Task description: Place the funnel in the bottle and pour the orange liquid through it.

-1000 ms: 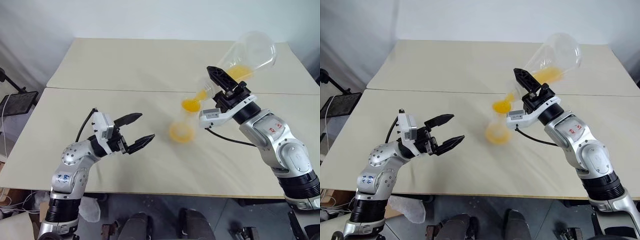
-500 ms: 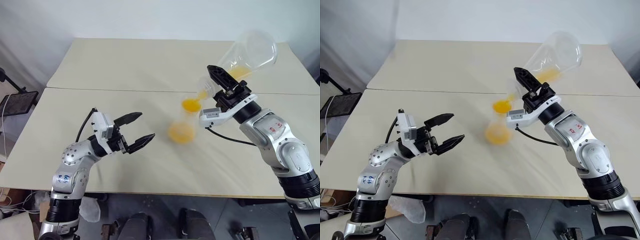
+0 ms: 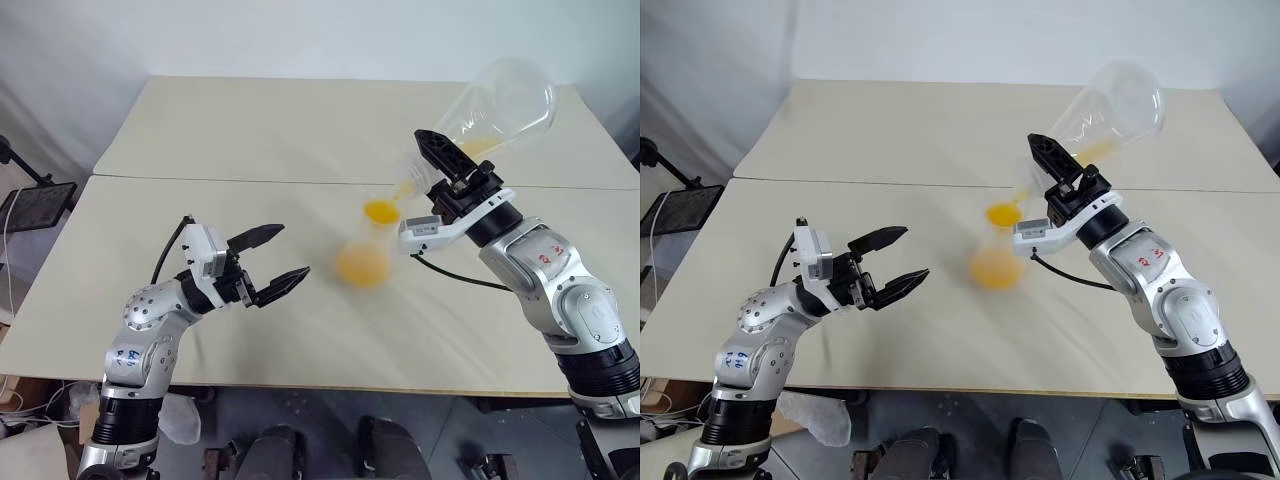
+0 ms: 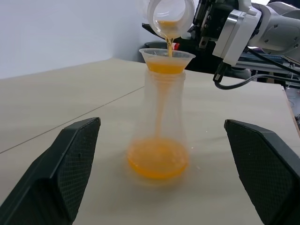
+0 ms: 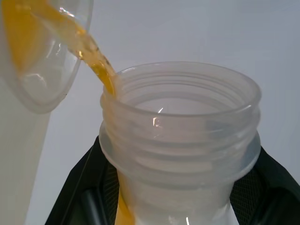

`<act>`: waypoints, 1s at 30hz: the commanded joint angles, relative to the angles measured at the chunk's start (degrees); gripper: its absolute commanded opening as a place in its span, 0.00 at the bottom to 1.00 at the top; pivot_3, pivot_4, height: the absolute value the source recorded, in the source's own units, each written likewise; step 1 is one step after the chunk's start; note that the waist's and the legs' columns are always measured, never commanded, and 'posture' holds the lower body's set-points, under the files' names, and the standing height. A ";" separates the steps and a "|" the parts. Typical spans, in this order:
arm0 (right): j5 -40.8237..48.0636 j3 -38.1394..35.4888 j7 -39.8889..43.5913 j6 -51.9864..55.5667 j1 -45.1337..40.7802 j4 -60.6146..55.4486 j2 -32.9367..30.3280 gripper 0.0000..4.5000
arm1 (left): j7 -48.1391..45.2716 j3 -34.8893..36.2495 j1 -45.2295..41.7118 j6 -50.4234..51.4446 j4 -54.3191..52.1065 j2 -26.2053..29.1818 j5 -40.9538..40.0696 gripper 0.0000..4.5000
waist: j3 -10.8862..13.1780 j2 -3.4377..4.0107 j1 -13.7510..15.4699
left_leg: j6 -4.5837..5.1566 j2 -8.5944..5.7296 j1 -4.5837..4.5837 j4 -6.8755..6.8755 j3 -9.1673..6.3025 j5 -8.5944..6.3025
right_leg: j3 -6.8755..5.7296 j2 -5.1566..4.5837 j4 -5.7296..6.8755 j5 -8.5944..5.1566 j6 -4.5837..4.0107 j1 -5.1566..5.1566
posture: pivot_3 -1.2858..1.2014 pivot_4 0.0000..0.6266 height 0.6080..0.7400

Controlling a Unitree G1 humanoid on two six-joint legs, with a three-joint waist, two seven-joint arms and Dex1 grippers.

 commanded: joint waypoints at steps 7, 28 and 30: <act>-0.82 -1.68 -1.53 -1.26 -1.11 -0.93 -1.00 0.56 | 0.44 0.15 0.28 -0.88 -1.24 -0.02 -0.37 1.00 | 0.00 0.00 0.00 | 0.00 0.00 0.00 0.00 0.00 0.00 | 0.00 0.00 0.00 0.00 0.00 0.00 | 0.52 0.24 1.00; -1.99 -2.05 -4.76 -2.71 -0.28 -0.54 -1.74 0.56 | 0.88 -0.07 0.50 -0.96 -1.60 -0.45 -0.41 1.00 | 0.00 0.00 0.00 | 0.00 0.01 0.00 0.00 0.00 0.00 | 0.01 0.00 0.00 0.00 0.00 0.00 | 0.52 0.24 1.00; -1.83 -2.05 -4.82 -2.59 -0.30 -0.58 -1.57 0.56 | 0.89 -0.09 0.58 -0.99 -1.67 -0.48 -0.36 1.00 | 0.00 0.00 0.00 | 0.00 0.01 0.00 0.00 0.00 0.00 | 0.01 0.00 0.00 0.00 0.00 0.00 | 0.52 0.24 1.00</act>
